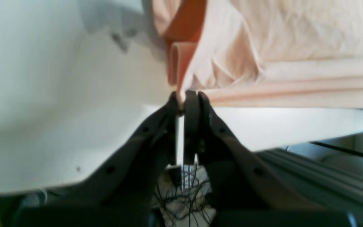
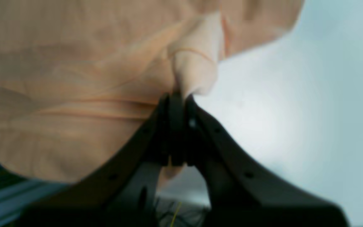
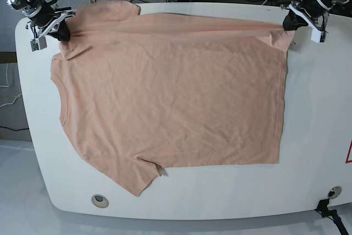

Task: Fold the T-shirt properly
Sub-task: 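Pull the shirt edge taut between both grippers and fold it over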

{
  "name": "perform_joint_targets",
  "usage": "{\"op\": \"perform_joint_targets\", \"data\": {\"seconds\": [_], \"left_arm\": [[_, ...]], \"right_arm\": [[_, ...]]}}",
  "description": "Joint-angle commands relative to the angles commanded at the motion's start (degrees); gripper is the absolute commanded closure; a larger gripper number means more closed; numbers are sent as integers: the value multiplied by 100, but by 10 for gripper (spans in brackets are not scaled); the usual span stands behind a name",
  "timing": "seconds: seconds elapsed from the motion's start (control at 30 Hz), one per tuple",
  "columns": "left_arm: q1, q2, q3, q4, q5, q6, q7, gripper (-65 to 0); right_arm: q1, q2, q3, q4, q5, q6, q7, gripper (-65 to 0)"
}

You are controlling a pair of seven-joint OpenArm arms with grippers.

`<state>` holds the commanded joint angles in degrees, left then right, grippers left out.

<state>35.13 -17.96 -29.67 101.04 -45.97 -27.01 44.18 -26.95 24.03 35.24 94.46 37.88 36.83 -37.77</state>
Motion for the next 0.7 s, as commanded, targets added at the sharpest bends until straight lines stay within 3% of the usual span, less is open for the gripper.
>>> {"op": "perform_joint_targets", "data": {"seconds": [0.17, 0.3, 0.4, 0.47, 0.5, 0.7], "left_arm": [[-488, 30, 74, -15, 221, 106, -338, 0], [-948, 30, 256, -45, 502, 494, -570, 0], [-1334, 47, 426, -79, 736, 642, -634, 0], [-1564, 49, 560, -161, 884, 686, -666, 0], [-1526, 68, 479, -119, 753, 617, -587, 0], [-1751, 59, 482, -235, 815, 596, -500, 0]], "right_arm": [[432, -7, -19, -124, -33, -15, 4, 0], [910, -20, -108, -314, -327, -59, 25, 0], [1347, -57, -219, -465, -776, -118, 57, 0], [1615, -84, -301, -587, -1037, -166, 81, 0], [1451, -20, -205, -398, -598, -23, 119, 0], [1824, 124, -409, -835, -660, 14, 202, 0]]}}
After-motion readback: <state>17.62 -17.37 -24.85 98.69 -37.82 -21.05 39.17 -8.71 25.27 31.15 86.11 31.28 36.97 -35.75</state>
